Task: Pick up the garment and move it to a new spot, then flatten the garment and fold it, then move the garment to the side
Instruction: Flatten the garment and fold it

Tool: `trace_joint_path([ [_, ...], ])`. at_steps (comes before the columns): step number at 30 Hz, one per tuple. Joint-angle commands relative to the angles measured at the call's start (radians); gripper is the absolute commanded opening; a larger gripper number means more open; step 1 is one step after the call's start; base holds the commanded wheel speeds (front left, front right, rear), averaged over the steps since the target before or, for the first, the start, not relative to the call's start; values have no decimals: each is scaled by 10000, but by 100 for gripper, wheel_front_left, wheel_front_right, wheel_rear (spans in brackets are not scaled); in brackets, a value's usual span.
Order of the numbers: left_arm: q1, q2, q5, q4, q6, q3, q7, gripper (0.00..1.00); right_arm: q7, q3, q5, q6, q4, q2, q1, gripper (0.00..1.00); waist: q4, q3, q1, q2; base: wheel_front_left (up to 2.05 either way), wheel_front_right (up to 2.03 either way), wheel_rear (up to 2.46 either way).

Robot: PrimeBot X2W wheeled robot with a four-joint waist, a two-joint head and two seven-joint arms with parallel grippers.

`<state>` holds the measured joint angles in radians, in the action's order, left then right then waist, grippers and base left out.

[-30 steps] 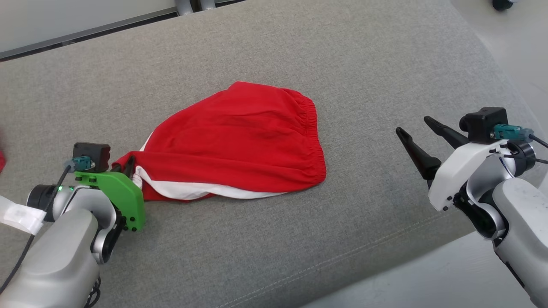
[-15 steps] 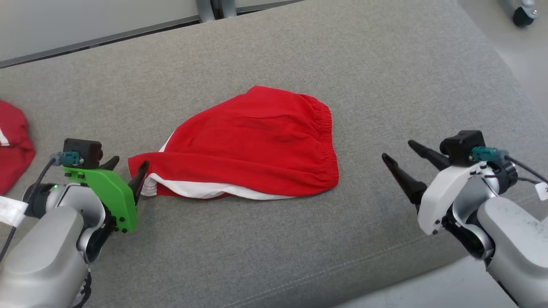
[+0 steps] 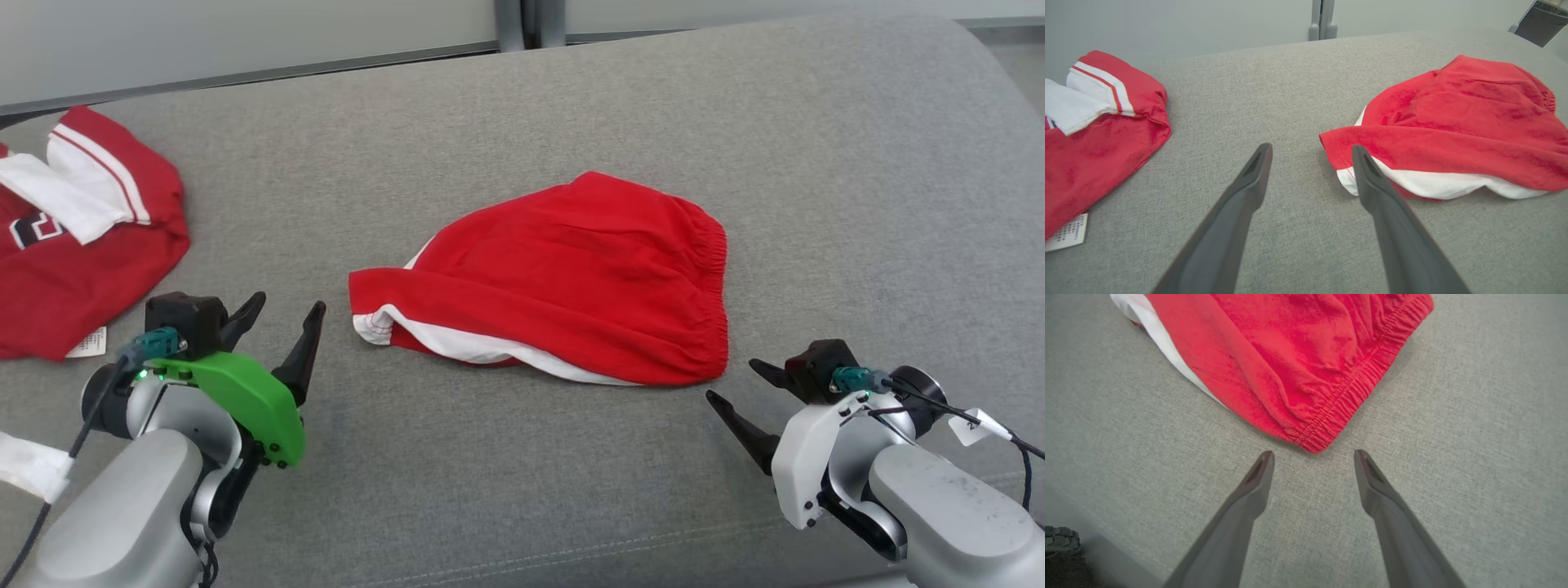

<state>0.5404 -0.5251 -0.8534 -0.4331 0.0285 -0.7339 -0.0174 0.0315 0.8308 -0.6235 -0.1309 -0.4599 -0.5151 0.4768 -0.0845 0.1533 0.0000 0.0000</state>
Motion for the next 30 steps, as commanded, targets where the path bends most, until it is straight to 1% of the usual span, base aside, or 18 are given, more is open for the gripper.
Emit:
trace_joint_path([
  [1,-378,44,174,541,380,63,-307,100,227,156,121,3,-442,142,231,100,705,42,0,0,0,0,0],
  [4,-774,129,267,1337,867,89,-641,100,528,357,265,3,-1072,348,496,100,1008,128,0,0,0,0,0],
  [5,-774,129,267,1337,867,89,-641,100,528,357,265,3,-1072,348,496,100,1008,128,0,0,0,0,0],
  [10,-1434,251,314,2453,1587,138,-985,100,962,811,645,3,-1935,601,917,100,1350,204,0,0,0,0,0],
  [11,-1547,233,348,2647,1695,119,-1000,100,1050,924,690,3,-2061,616,1009,85,1379,208,0,0,0,0,0],
  [12,-1660,211,357,2823,1787,114,-1025,100,1159,973,693,3,-2146,655,1094,47,1397,207,0,0,0,0,0],
  [13,-1761,176,373,2981,1870,112,-1052,100,1234,1024,660,3,-2220,682,1148,35,1412,199,0,0,0,0,0],
  [14,-1862,146,358,3131,1944,111,-1060,100,1270,1100,630,3,-2263,669,1196,19,1424,187,0,0,0,0,0],
  [15,-1969,128,321,3278,2008,131,-1074,100,1307,1158,626,3,-2274,613,1279,0,1427,174,0,0,0,0,0],
  [22,-2476,-24,186,3833,2356,249,-1205,100,1045,1666,288,3,-1839,17,1929,0,1347,74,0,0,0,0,0],
  [26,-2615,-16,162,3974,2411,267,-1261,100,865,1630,-117,3,-1476,-324,2328,0,1305,82,0,0,0,0,0],
  [30,-2573,14,247,4095,2399,216,-1337,100,344,1695,-461,3,-1238,-579,2798,0,1367,148,0,0,0,0,0],
])
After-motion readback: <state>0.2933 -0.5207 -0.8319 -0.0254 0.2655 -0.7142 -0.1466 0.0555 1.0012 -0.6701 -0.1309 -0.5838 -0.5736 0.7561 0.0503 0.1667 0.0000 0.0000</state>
